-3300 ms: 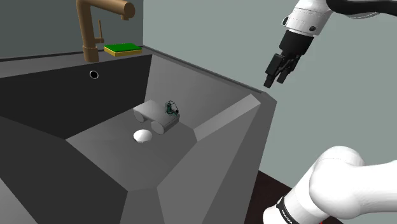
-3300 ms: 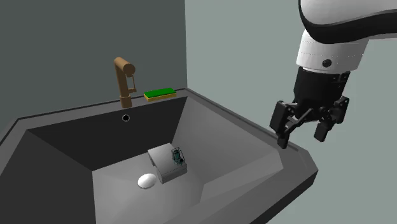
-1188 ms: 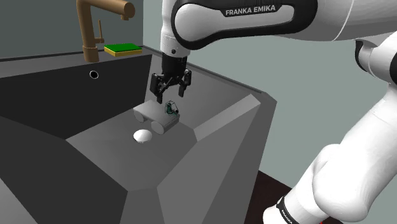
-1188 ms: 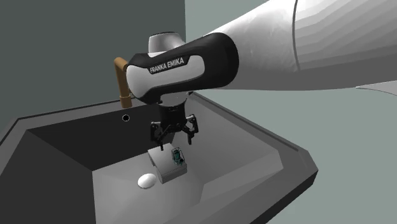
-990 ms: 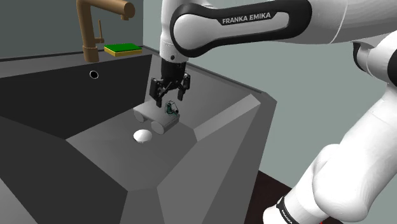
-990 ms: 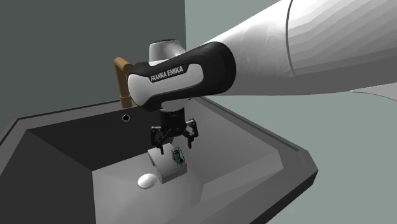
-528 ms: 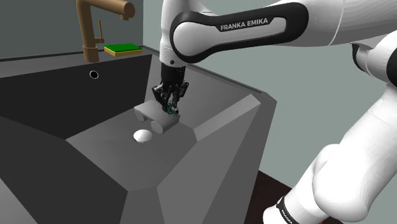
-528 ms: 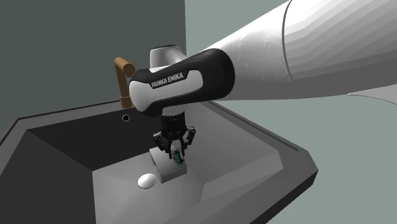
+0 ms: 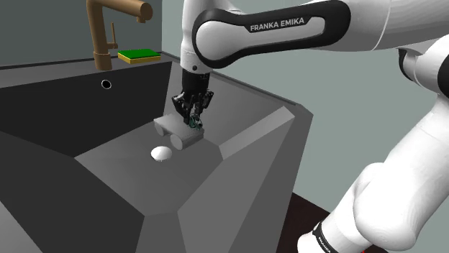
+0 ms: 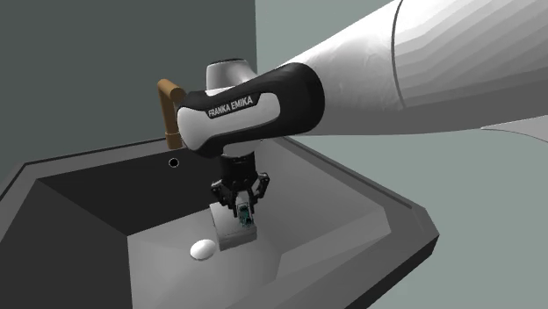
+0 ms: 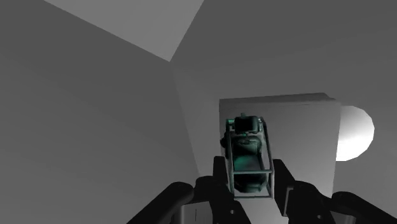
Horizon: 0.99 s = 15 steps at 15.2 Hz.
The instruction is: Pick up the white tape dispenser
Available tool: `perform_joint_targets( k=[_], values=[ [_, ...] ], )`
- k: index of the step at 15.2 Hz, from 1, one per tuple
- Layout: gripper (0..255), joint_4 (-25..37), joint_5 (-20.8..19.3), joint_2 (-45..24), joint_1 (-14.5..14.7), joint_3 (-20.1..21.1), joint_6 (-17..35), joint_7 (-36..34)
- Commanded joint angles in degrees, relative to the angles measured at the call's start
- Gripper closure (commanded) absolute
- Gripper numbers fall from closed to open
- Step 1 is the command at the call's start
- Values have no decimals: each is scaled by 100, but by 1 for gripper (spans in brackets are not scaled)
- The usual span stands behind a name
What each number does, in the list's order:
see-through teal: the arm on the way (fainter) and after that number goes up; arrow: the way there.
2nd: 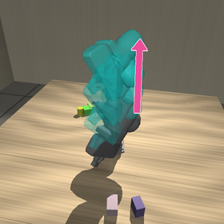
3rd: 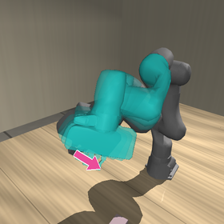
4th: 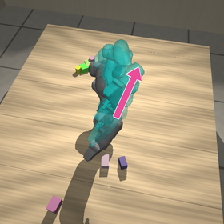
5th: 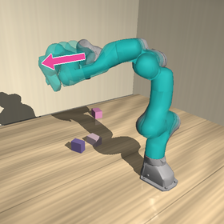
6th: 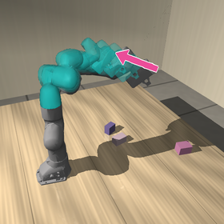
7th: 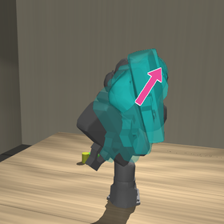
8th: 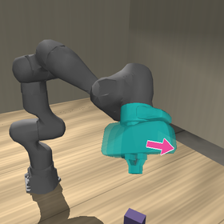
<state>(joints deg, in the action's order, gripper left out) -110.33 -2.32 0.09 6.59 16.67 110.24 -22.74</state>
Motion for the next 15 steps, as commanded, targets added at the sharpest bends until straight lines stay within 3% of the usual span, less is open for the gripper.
perform_joint_targets(
  k=[1, 15],
  values=[
    [255, 121, 7, 19, -3, -3, -137, 12],
    [255, 1007, 29, 64, -4, -4, -1065, 53]
  ],
)
